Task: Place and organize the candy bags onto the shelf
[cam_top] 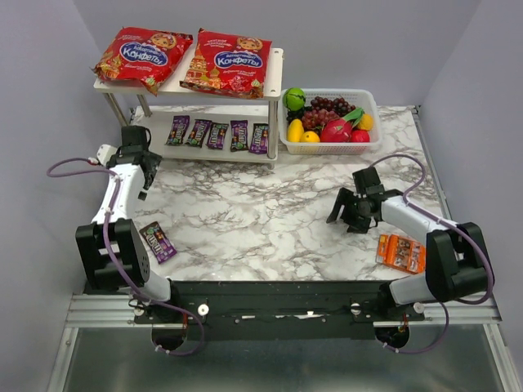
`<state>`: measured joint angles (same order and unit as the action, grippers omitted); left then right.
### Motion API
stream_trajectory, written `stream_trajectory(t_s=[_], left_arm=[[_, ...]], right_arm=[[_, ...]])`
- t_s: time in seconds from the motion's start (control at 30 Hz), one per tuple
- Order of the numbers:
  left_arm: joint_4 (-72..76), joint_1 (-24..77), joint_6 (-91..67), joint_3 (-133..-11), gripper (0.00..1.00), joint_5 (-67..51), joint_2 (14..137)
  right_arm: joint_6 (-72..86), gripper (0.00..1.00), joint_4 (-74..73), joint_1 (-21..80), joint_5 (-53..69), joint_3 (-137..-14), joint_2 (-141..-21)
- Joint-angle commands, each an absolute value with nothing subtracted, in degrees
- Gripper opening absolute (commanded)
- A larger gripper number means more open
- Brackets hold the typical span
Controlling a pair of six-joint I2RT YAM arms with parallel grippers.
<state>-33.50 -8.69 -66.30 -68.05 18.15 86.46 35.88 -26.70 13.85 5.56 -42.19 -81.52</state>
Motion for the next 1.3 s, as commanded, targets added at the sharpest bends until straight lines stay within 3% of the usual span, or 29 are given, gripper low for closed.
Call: stream_trajectory(t_s=[0.0,0.37,0.63,0.9,1.13,1.27], left_arm=[[-55.5,-10.6,-56.5,-65.5,0.99,27.5,83.2],[-49.4,-13.0,-49.7,-54.6,0.98,22.0,87.3],[-42.3,-12.0,-46.2,-50.0,0.79,10.5,90.5],[-38.1,-2.6,-49.0,-51.8,0.6,4.5,93.9],[-33.9,5.5,-47.9,-62.7,0.59,0.1,101.4],[-34.5,8.1,-41.3,-70.5,0.66,-2.1,105.9]], right_arm=[[34.4,0.81,-25.8,13.5,7.4,-40.2,-80.2],[35.3,0.81,-23.5,13.5,8.1,-36.8,-80.3],[36.8,0.8,-23.1,13.4,7.6,-36.8,-80.1],[37.9,0.8,-23.2,13.5,7.2,-37.5,-80.6],[38.5,0.79,-23.6,13.5,7.2,-38.4,-80.9],[38.5,0.79,-24.0,13.5,7.6,-39.4,-81.3]])
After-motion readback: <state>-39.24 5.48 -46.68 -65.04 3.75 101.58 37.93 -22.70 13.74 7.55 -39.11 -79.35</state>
